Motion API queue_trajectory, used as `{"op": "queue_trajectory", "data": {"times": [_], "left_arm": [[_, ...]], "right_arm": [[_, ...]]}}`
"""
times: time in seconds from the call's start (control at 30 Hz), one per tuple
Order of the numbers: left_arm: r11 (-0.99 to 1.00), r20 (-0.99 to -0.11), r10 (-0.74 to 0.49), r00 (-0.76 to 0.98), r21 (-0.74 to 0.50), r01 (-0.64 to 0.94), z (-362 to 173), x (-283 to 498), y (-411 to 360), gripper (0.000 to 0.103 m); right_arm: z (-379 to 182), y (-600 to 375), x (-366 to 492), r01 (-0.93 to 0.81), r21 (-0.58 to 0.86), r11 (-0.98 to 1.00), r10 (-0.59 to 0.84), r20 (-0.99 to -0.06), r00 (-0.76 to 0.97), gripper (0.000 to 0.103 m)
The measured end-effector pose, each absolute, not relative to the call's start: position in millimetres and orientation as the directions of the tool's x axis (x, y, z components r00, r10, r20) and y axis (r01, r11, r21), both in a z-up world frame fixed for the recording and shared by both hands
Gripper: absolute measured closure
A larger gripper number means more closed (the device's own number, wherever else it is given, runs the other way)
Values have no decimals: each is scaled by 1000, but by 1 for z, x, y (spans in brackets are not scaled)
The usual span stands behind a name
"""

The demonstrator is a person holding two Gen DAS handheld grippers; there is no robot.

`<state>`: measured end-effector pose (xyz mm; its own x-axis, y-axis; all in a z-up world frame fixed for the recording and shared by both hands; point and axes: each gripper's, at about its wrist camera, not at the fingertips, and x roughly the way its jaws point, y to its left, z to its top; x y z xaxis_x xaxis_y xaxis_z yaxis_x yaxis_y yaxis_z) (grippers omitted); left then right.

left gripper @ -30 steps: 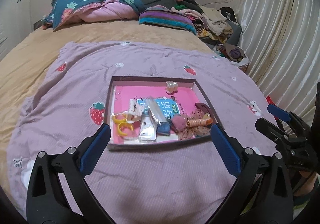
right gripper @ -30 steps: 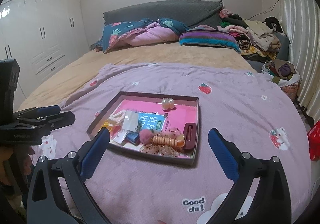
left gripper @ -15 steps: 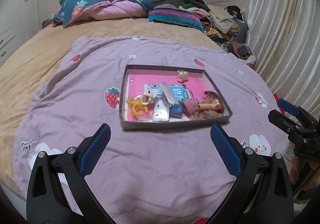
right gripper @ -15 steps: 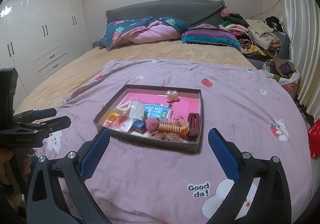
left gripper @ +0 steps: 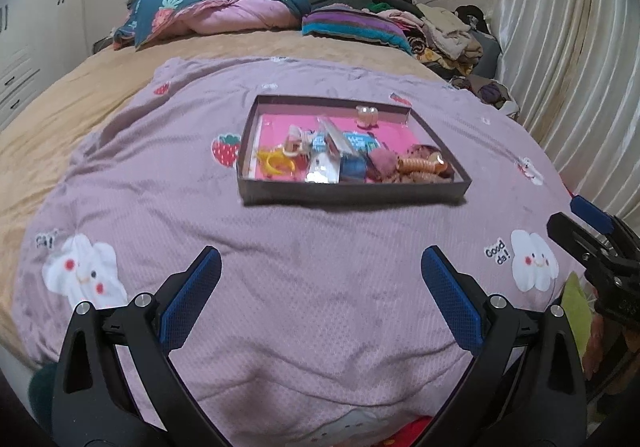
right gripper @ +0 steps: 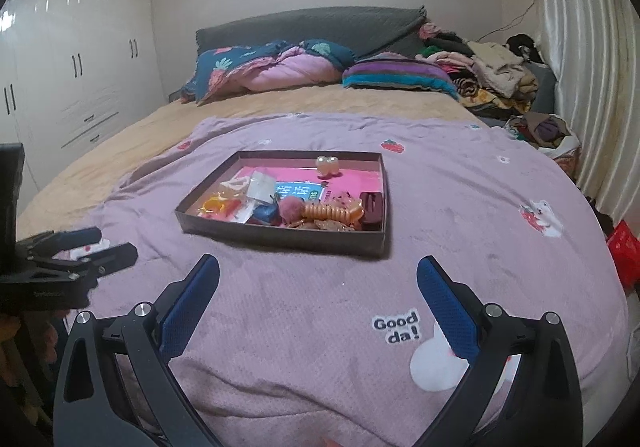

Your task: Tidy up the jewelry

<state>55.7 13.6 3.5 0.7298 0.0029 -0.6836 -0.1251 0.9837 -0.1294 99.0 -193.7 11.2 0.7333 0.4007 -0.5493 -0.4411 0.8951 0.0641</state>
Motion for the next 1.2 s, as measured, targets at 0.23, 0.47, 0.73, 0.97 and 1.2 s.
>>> {"op": "queue_trajectory", "data": {"times": [0.23, 0.47, 0.73, 0.97, 1.2], "left_arm": [[984, -705, 14, 709, -117, -137, -14, 49, 11, 9], [985, -706, 18, 708, -108, -133, -16, 48, 9, 9], [985, -701, 23, 713, -107, -138, -13, 46, 10, 9], [985, -698, 19, 716, -111, -134, -11, 43, 11, 9], [985, -697, 16, 717, -114, -132, -9, 43, 13, 9]], "right_arm": [[-1, -194, 86, -432, 29, 902, 378, -539, 753, 4], [-7, -189, 86, -439, 36, 898, 384, -554, 739, 4], [-6, -187, 87, -440, 37, 897, 385, -554, 738, 4], [-6, -187, 87, -439, 39, 897, 386, -553, 738, 4], [-6, -188, 87, -439, 38, 897, 386, -552, 739, 4]]}}
